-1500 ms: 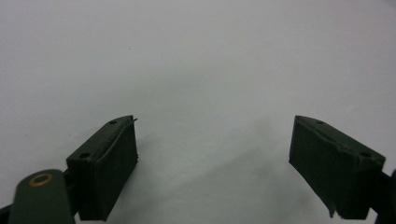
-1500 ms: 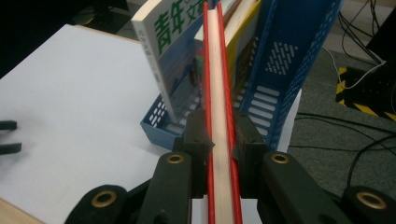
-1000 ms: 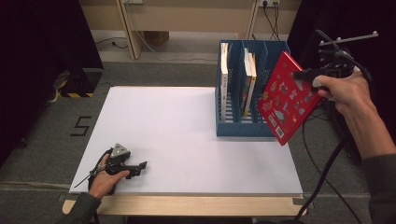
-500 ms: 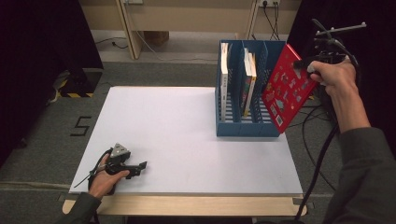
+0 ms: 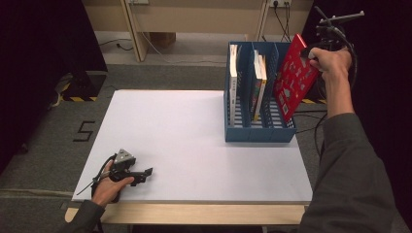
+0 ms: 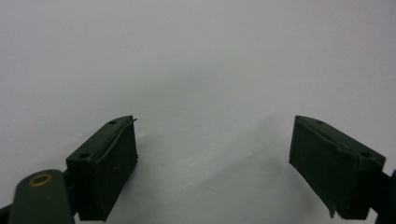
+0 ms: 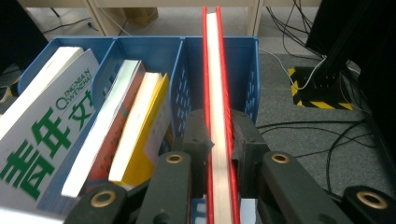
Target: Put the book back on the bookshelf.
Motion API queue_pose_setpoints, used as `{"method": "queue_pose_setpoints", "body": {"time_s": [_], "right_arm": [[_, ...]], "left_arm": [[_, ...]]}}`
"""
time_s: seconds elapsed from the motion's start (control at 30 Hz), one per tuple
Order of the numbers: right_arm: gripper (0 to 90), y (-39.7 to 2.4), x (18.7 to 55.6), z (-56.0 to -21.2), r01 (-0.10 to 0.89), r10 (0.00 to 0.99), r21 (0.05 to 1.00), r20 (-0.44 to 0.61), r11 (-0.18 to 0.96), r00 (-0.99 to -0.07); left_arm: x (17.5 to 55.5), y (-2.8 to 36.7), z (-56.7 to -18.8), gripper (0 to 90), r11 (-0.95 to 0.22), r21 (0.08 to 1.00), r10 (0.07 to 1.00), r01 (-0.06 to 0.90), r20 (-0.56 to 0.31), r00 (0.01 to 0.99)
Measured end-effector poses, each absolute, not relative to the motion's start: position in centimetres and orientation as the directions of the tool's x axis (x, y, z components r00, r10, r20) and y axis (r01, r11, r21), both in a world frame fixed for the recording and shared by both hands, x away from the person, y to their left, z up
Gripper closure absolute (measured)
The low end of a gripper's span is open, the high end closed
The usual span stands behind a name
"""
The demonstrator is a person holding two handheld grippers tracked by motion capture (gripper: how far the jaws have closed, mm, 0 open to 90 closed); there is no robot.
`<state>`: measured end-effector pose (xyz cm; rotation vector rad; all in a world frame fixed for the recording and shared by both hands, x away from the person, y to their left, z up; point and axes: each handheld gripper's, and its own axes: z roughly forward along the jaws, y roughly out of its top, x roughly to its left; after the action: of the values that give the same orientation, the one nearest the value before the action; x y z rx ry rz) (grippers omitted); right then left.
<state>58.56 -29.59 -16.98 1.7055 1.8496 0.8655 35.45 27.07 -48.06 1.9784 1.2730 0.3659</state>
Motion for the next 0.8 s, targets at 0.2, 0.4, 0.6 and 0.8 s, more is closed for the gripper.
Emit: {"method": "queue_pose_setpoints", "body": {"time_s": [0.2,0.4,0.6,0.8], "right_arm": [[79.0,-29.5,59.7,-18.0,0.693,0.992,0.720,0.090,-0.003,-0.089],[78.9,-29.1,60.9,-20.0,0.699,0.989,0.715,0.114,-0.019,-0.090],[78.8,-28.9,61.9,-22.1,0.713,0.988,0.700,0.133,-0.042,-0.073],[78.5,-28.5,62.6,-23.4,0.722,0.989,0.691,0.124,-0.031,-0.076]], "left_arm": [[35.4,27.1,-48.1,14.5,-0.231,0.716,0.870,0.659,-0.151,0.470],[35.4,27.1,-48.1,14.6,-0.229,0.717,0.869,0.658,-0.154,0.470],[35.4,27.1,-48.1,14.6,-0.228,0.716,0.868,0.660,-0.157,0.470],[35.4,27.1,-48.1,14.6,-0.227,0.717,0.869,0.660,-0.157,0.470]]}}
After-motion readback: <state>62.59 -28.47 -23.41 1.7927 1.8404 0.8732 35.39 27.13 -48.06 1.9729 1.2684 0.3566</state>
